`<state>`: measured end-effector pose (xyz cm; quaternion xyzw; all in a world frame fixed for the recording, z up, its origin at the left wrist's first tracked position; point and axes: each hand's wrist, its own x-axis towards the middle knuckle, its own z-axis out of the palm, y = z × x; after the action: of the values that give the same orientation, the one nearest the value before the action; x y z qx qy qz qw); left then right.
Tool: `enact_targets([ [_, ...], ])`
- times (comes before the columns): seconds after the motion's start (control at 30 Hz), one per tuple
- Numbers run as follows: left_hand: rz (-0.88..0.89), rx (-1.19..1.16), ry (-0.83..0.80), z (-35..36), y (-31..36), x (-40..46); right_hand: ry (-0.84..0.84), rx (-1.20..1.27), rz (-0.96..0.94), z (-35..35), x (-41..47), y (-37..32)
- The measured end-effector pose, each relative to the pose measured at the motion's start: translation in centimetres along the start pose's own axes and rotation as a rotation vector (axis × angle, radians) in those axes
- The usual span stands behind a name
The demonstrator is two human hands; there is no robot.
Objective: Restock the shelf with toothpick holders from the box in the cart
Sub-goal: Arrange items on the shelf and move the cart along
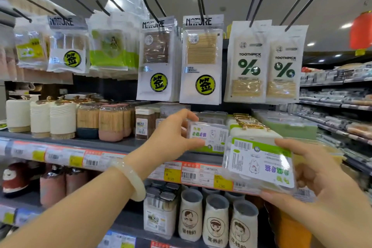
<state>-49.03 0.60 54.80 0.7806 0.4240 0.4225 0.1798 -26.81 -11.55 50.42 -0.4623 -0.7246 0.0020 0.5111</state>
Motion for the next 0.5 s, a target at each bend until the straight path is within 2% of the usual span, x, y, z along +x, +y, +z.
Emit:
enact_targets([
  [0.2, 0.124, 0.544, 0.122, 0.0, -0.3, 0.6, -0.003, -0.002, 0.01, 0.2, 0.0, 0.7],
  [0.5, 0.186, 0.816, 0.05, 0.2, 0.0, 3.7, -0.015, 0.033, 0.03, 1.2, 0.3, 0.9],
])
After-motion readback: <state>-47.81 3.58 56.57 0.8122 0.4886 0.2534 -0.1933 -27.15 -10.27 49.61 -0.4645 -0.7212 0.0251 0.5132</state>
